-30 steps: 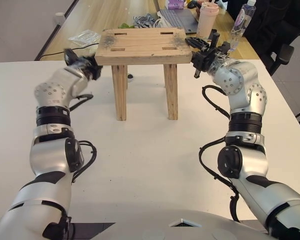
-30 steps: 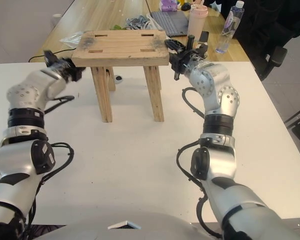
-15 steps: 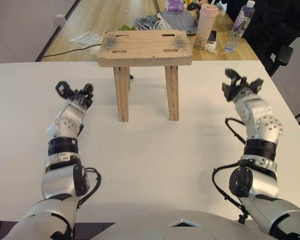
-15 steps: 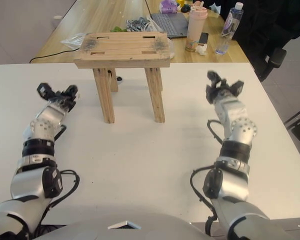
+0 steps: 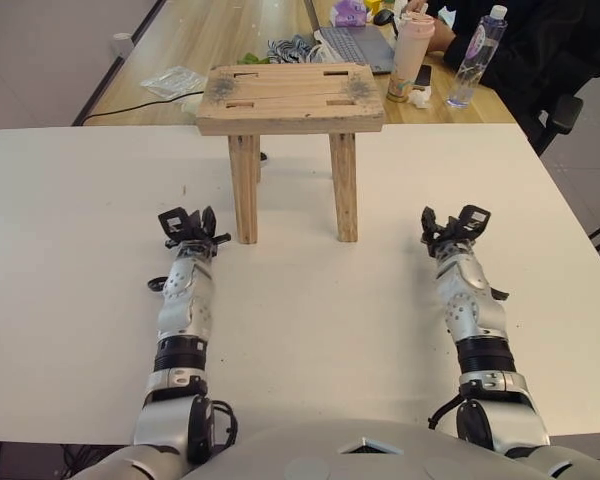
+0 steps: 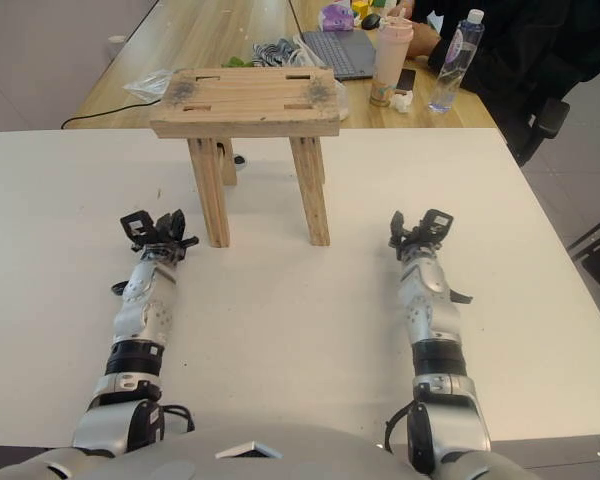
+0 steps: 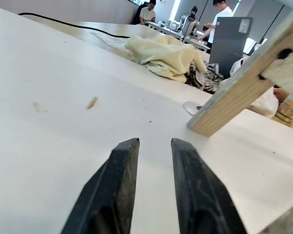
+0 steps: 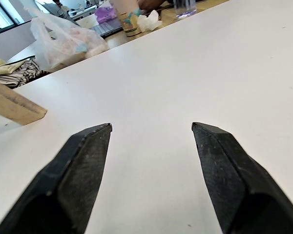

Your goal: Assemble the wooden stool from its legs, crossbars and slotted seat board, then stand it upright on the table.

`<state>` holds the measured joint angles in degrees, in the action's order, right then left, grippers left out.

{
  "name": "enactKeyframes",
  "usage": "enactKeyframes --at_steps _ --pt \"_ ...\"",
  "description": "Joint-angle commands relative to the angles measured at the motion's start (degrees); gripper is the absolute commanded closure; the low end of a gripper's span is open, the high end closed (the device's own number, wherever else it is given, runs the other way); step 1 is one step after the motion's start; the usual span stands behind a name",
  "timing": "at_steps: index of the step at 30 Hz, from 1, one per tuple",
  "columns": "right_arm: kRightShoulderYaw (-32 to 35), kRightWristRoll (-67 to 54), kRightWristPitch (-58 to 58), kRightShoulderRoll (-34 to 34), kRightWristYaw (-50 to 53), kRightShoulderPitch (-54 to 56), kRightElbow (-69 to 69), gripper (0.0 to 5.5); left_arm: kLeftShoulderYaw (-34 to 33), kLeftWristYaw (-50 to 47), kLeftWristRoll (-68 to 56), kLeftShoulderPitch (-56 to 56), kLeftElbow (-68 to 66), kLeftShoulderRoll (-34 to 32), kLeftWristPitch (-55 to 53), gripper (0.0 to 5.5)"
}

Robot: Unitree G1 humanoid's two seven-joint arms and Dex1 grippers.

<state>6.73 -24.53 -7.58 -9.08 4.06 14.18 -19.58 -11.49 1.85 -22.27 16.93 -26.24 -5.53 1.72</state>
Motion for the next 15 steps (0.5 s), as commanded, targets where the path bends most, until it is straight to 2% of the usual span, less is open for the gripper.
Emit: enactKeyframes --at_steps 1,5,9,15 --pt "1.9 1.3 -1.4 1.1 0.4 0.5 0.0 2.46 -0.6 -0.6 2.2 0.6 -1.3 1.5 2.2 4.82" --pt "1.2 3.2 -1.1 1.5 -0.9 0.8 0.8 2.46 -1.5 -0.7 3.3 -0.1 -4.0 2.9 4.5 5.46" --pt "1.6 4.5 -1.5 2.1 -1.5 0.7 -0.3 2.46 -1.2 -1.1 4.2 2.9 -5.4 5.5 6.0 5.46" --pt "-0.2 8.6 -0.4 1.0 -5.1 3.3 2.2 2.46 -4.5 -1.4 3.7 2.2 -8.2 5.2 9.2 5.46"
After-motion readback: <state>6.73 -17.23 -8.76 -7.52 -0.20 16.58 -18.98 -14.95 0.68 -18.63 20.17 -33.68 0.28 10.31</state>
